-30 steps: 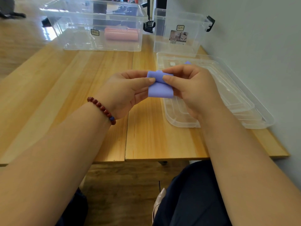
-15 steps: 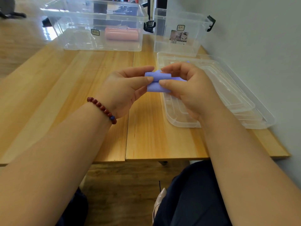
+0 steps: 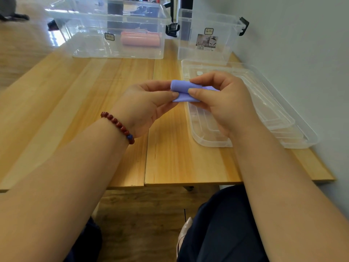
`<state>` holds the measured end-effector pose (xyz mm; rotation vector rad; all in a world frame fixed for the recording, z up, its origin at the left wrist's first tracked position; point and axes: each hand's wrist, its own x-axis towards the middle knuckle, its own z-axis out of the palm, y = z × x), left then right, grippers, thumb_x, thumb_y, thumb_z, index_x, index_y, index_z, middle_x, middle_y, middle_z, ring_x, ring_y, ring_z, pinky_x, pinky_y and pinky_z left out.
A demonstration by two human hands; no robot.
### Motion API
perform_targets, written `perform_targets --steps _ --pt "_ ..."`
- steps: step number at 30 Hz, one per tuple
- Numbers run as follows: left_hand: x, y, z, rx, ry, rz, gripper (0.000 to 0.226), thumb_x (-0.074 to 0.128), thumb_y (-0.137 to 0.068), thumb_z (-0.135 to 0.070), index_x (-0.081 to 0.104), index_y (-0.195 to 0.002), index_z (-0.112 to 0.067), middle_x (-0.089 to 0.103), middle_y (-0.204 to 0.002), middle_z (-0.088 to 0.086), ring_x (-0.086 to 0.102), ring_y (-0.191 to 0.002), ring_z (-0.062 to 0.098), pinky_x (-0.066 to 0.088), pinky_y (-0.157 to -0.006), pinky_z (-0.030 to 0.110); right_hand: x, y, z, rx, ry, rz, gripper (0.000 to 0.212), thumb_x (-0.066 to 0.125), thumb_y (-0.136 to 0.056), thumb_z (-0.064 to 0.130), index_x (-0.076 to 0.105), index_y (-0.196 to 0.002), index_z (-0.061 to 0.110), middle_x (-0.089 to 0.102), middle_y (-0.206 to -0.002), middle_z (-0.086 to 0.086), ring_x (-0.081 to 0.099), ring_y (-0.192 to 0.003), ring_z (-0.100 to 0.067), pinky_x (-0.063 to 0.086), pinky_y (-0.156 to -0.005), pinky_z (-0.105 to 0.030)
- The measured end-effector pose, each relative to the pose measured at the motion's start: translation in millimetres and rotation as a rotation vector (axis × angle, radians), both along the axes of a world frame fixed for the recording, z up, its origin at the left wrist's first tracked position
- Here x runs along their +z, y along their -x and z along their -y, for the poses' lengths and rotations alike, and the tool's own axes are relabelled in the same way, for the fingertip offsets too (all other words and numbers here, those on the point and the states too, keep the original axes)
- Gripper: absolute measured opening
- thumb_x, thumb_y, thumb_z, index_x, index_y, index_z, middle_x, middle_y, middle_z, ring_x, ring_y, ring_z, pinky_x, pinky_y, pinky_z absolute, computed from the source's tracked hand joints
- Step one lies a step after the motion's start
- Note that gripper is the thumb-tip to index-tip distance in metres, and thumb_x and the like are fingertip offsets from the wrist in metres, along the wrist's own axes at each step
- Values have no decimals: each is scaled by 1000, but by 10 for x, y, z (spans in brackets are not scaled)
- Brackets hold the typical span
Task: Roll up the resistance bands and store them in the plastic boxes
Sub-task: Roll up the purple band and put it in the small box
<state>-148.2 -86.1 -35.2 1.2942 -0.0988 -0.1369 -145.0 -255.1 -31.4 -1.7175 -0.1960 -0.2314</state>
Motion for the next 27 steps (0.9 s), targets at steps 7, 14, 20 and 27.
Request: perform_targets --steps 7,14,20,27 --pt "12 -25 -45 -72 125 -50 35 66 -72 -6 67 -106 -1 74 -105 12 71 -101 19 55 -79 18 -27 -22 39 30 53 31 26 69 -81 -6 69 -80 21 73 -98 -11 71 -97 -22 58 -89 -42" --pt "7 -9 -16 39 66 -6 19 58 -88 7 67 -102 -4 75 -91 7 73 -88 15 55 -74 16 -32 -3 39 92 58 35 26 69 -82 -7 66 -85 18 71 -99 3 70 -99 -13 56 -91 -35" --pt "-18 -19 -23 82 -45 98 23 60 -88 8 68 -100 -10 75 -87 0 72 -89 12 54 -79 18 10 6 1 63 -108 -90 12 69 -89 3 69 -98 10 70 -100 -12 73 -90 -18 57 -77 -24" --pt "-62 9 59 295 -216 278 28 62 -95 -11 65 -122 -16 71 -111 -9 68 -104 6 53 -93 26 43 -10 2 -37 -209 -33 17 67 -88 -2 71 -88 15 71 -87 -4 72 -82 -13 56 -74 -23"
